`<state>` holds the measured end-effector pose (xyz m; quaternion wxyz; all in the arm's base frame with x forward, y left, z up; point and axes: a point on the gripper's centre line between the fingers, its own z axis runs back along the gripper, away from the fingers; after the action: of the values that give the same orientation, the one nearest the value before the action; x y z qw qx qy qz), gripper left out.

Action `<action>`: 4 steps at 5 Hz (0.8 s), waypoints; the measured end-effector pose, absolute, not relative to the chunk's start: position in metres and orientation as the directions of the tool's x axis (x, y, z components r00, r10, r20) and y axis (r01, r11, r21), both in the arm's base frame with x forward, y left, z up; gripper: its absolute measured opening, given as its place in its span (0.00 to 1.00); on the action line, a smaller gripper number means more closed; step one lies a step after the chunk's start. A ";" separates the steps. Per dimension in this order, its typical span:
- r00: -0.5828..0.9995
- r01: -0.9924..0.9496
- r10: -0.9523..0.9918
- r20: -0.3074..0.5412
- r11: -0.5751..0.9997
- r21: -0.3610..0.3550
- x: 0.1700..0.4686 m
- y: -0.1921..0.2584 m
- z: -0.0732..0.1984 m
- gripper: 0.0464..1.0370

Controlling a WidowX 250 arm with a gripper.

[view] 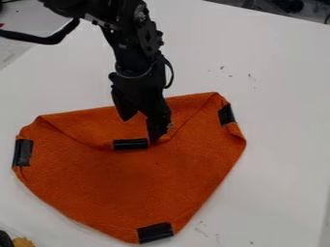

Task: Fold the cloth from bottom right to top left

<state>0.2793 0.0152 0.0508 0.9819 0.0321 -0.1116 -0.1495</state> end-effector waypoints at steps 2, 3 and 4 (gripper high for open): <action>0.921 0.333 -0.344 0.181 0.939 0.089 0.273 -0.010 0.044 0.96; 0.925 0.316 -0.327 0.191 0.945 0.088 0.259 -0.018 0.051 0.96; 0.932 0.289 -0.303 0.200 0.952 0.097 0.227 -0.036 0.057 0.96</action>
<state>0.2268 -0.0355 0.0574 0.9823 0.0328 -0.1069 -0.1506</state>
